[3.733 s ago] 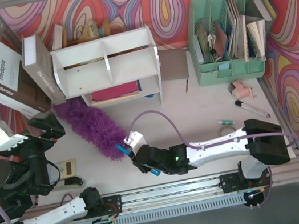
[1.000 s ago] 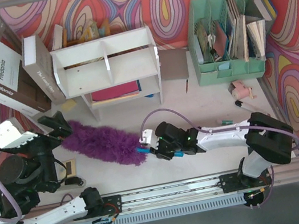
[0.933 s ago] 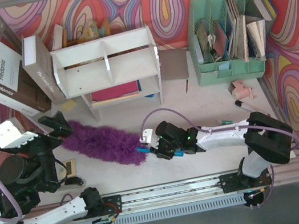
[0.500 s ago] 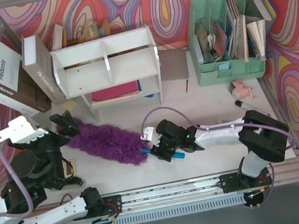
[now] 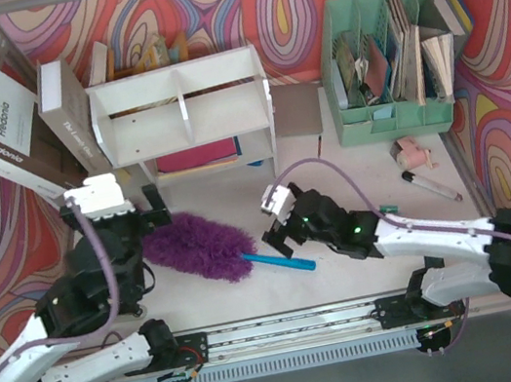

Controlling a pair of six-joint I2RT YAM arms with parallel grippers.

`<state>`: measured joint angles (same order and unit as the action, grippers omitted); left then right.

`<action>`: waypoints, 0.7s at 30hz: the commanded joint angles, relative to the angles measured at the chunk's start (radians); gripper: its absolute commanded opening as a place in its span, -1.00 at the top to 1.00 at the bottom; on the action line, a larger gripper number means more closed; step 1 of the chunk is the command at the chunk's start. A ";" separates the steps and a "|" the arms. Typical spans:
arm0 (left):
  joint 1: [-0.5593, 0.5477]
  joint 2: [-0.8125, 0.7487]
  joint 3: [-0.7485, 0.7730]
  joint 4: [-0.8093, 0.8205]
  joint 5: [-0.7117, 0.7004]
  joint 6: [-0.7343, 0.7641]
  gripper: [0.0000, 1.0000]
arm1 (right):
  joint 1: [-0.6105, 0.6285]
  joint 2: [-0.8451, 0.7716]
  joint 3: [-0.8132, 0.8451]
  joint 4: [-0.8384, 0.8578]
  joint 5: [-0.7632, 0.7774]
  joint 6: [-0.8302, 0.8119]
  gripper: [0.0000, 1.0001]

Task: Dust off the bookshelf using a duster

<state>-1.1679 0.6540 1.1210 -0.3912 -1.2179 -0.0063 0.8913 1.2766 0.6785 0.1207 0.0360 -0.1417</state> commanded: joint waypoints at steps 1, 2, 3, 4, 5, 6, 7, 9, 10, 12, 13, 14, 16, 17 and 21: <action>0.110 0.113 0.060 -0.179 0.188 -0.062 -0.97 | -0.034 -0.139 -0.016 0.048 0.206 0.063 -0.87; 0.162 0.132 0.068 -0.215 0.250 -0.096 -0.97 | -0.047 -0.166 -0.015 0.041 0.224 0.076 -0.90; 0.217 0.151 0.071 -0.246 0.314 -0.129 -0.97 | -0.069 -0.188 -0.012 0.036 0.242 0.090 -0.92; 0.271 0.169 0.068 -0.264 0.364 -0.155 -0.97 | -0.084 -0.206 -0.008 0.029 0.264 0.107 -0.96; 0.336 0.185 0.065 -0.276 0.410 -0.179 -0.97 | -0.100 -0.221 -0.005 0.019 0.286 0.125 -0.97; 0.389 0.205 0.065 -0.296 0.456 -0.202 -0.97 | -0.117 -0.232 0.002 0.005 0.306 0.144 -0.97; 0.440 0.227 0.062 -0.312 0.517 -0.223 -0.97 | -0.137 -0.238 0.008 -0.011 0.332 0.169 -0.97; 0.538 0.279 0.055 -0.343 0.616 -0.274 -0.97 | -0.183 -0.249 0.018 -0.040 0.366 0.230 -0.97; 0.572 0.301 0.043 -0.353 0.643 -0.298 -0.97 | -0.212 -0.254 0.022 -0.055 0.373 0.258 -0.97; 0.601 0.335 0.003 -0.347 0.635 -0.321 -0.97 | -0.260 -0.264 0.020 -0.067 0.366 0.295 -0.97; 0.604 0.345 -0.021 -0.336 0.608 -0.332 -0.97 | -0.284 -0.268 0.017 -0.066 0.361 0.305 -0.97; 0.609 0.356 -0.047 -0.314 0.600 -0.336 -0.97 | -0.300 -0.271 0.013 -0.064 0.354 0.313 -0.98; 0.611 0.366 -0.109 -0.272 0.556 -0.345 -0.97 | -0.337 -0.263 0.005 -0.054 0.337 0.322 -0.97; 0.611 0.360 -0.151 -0.222 0.544 -0.329 -0.97 | -0.356 -0.257 0.007 -0.057 0.325 0.327 -0.97; 0.667 0.321 -0.305 -0.071 0.442 -0.297 -0.97 | -0.434 -0.212 0.027 -0.079 0.282 0.352 -0.97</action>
<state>-0.5545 1.0103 0.9184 -0.6064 -0.6830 -0.3031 0.5144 1.0355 0.6796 0.0761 0.3447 0.1566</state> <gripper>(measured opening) 0.985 0.987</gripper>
